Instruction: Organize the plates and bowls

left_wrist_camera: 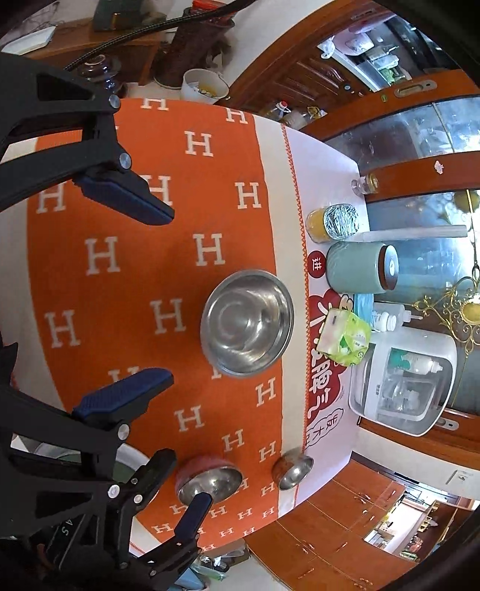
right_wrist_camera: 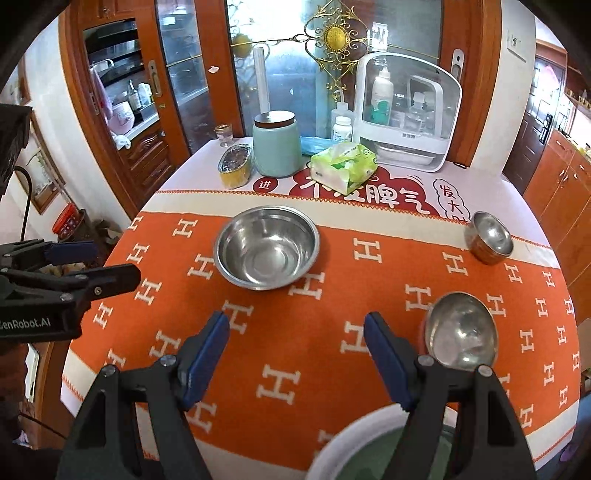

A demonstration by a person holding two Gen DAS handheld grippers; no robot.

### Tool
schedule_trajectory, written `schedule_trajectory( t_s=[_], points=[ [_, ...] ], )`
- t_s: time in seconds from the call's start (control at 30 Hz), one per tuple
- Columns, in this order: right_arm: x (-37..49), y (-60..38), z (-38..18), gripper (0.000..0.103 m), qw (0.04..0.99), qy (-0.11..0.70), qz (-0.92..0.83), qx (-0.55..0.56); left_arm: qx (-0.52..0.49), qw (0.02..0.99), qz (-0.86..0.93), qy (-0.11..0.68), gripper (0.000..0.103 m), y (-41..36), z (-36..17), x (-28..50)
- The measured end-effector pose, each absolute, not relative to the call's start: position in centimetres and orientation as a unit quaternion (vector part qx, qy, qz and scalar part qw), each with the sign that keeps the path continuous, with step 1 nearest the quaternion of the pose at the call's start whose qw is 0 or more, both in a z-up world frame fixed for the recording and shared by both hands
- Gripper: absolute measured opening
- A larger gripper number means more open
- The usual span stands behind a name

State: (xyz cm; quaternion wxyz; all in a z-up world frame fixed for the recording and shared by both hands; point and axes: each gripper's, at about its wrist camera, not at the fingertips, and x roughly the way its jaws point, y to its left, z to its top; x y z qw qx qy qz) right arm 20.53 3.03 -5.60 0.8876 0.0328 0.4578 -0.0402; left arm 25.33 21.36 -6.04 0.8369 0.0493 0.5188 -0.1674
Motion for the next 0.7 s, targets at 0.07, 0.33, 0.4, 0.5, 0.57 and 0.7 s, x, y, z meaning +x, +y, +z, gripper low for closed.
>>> schedule_trajectory(
  t_s=[0.07,0.33,0.4,0.5,0.57,0.7],
  points=[
    [21.3,3.4,-5.8,0.076,0.888,0.457,-0.046,0.037,0.050,0.835,-0.172,0.521,0.079,21.6,-6.6,26.4],
    [24.6,4.8,-8.2,0.076,0.890,0.452,-0.045,0.038,0.058,0.839,-0.178,0.512,0.079,21.7,-8.8,29.5],
    [25.4,5.1,-9.0,0.076,0.887,0.458,-0.043,0.027,0.050,0.834,-0.179,0.519,0.079,22.0,-9.8,30.6],
    [26.6,5.7,-10.2,0.076,0.888,0.458,-0.037,0.013,0.040,0.831,-0.183,0.524,0.079,22.3,-11.2,32.1],
    [27.1,5.8,-11.0,0.076,0.890,0.455,-0.033,0.017,0.035,0.829,-0.185,0.526,0.079,22.4,-12.2,33.0],
    [28.0,5.8,-12.7,0.076,0.893,0.448,-0.031,0.035,0.022,0.828,-0.191,0.527,0.079,22.3,-14.3,34.8]
  ],
)
